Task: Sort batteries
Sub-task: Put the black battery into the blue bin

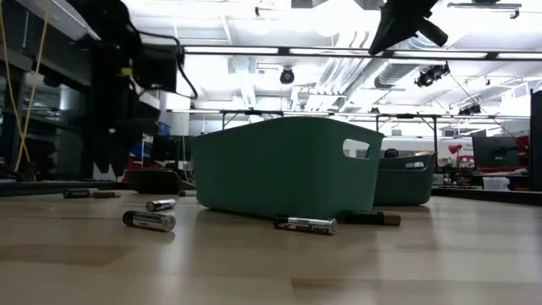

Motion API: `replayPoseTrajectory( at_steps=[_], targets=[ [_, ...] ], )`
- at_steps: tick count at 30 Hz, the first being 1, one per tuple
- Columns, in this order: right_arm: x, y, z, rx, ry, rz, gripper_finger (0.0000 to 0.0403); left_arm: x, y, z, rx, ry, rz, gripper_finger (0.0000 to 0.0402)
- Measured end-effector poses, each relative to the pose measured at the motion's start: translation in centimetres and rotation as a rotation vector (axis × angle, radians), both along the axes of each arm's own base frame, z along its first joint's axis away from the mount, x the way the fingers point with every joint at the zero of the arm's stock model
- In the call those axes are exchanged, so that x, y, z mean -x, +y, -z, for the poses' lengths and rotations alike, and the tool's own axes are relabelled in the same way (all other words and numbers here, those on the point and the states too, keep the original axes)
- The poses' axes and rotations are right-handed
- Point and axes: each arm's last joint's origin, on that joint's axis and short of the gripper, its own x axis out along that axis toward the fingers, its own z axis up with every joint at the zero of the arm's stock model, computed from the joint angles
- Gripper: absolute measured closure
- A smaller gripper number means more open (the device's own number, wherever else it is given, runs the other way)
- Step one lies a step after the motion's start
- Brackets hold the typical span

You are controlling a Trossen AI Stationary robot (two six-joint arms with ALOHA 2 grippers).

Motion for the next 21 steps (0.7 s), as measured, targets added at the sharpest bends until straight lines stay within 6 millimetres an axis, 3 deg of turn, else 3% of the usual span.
replayPoseTrajectory(
  at_steps=[15,18,21],
  targets=[
    [-0.6,0.0,0.5,-0.02,0.021,-0.016,0.0403,-1.8,1.0,4.0,0.145,0.078,0.037,0.0212],
    [-0.6,0.0,0.5,-0.019,0.021,-0.015,0.0403,-2.0,0.8,4.4,0.156,0.097,0.073,0.0254],
    [-0.6,0.0,0.5,-0.02,0.027,-0.016,0.0403,-2.3,0.5,4.4,0.159,0.081,0.105,0.0347]
  ],
)
